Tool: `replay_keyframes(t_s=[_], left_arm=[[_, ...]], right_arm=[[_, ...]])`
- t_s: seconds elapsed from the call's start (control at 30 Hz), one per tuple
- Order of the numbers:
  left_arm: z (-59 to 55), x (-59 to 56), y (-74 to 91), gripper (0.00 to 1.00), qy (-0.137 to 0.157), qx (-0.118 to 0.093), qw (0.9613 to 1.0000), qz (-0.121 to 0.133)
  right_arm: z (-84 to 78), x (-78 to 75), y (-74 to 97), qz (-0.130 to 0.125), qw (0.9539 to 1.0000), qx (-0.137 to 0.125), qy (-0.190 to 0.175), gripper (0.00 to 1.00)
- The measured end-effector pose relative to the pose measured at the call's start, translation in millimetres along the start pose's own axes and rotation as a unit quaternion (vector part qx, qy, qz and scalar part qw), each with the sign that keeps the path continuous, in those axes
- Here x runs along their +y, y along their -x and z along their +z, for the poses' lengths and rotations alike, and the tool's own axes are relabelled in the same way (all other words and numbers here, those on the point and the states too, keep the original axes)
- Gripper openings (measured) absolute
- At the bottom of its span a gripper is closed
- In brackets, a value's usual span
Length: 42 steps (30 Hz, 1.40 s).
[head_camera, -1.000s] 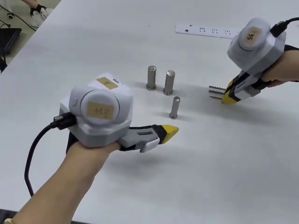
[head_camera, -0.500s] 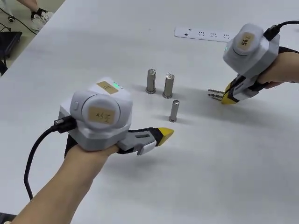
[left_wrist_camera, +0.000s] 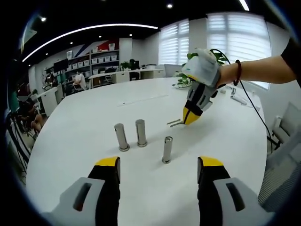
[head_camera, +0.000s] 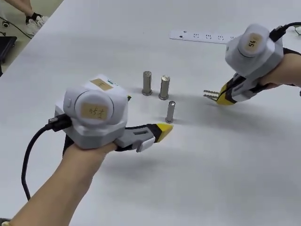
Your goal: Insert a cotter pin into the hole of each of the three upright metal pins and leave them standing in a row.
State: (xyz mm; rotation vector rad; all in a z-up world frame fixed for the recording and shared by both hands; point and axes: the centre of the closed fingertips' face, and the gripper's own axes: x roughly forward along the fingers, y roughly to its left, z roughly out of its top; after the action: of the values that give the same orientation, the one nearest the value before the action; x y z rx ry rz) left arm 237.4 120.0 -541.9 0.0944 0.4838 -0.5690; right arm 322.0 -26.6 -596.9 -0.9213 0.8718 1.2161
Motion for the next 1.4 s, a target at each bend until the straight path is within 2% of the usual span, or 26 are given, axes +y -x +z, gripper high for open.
replay_keyframes(t_s=[0.13,0.23,0.4,0.47,0.6,0.73,0.83,0.9,0.93,1.0,1.1,1.2,1.27,1.4], left_arm=[[5.0,-5.5,-0.2,0.56,-0.004,-0.003,0.9999,-0.011],[11.7,-14.9,0.6,0.5,-0.012,-0.008,0.9995,-0.028],[15.1,-24.4,-1.0,0.43,-0.014,-0.001,0.999,-0.043],[16.1,-28.5,-1.7,0.43,-0.015,0.0,0.9987,-0.05],[19.9,-34.1,-2.0,0.38,-0.012,0.0,0.9982,-0.059],[27.5,-42.8,-3.3,0.33,0.003,-0.004,0.9967,-0.081],[29.3,-46.6,-5.8,0.3,0.006,0.002,0.9958,-0.091],[30.2,-48.5,-8.0,0.3,0.014,0.005,0.9953,-0.095],[29.4,-50.2,-8.8,0.31,0.034,0.012,0.9946,-0.098],[30.4,-53.7,-9.7,0.32,0.051,0.015,0.9927,-0.108],[33.9,-55.3,-11.1,0.27,0.067,0.01,0.9913,-0.112],[36.2,-59.2,-12.3,0.25,0.105,0.009,0.9867,-0.124],[36.6,-60.8,-12.5,0.23,0.117,0.009,0.9848,-0.129],[36.5,-62.6,-13.2,0.17,0.134,0.009,0.982,-0.132]], right_arm=[[9.6,11.6,8.0,-0.008,0.9993,-0.022,0.029,0.0],[16.8,12.6,13.0,-0.016,0.9981,-0.042,0.043,0.0],[28.7,24.9,21.3,-0.034,0.994,-0.065,0.081,0.0],[33.5,21.7,23.8,-0.039,0.9922,-0.077,0.09,0.0],[40.4,36.8,31.6,-0.048,0.9885,-0.089,0.112,0.0],[46.0,49.8,37.6,-0.057,0.9847,-0.098,0.132,0.0],[50.2,58.2,42.2,-0.062,0.9818,-0.104,0.146,0.0],[53.1,62.2,44.1,-0.063,0.9803,-0.11,0.151,0.0],[55.3,64.9,45.2,-0.065,0.9792,-0.113,0.155,0.0],[57.3,68.4,46.6,-0.067,0.9776,-0.115,0.163,0.0],[60.8,73.8,48.5,-0.072,0.9743,-0.118,0.178,0.0],[66.2,77.2,51.7,-0.081,0.9708,-0.124,0.189,0.0],[68.8,75.0,52.7,-0.085,0.9689,-0.13,0.193,0.0],[75.4,81.5,57.5,-0.089,0.9652,-0.14,0.203,0.0]])
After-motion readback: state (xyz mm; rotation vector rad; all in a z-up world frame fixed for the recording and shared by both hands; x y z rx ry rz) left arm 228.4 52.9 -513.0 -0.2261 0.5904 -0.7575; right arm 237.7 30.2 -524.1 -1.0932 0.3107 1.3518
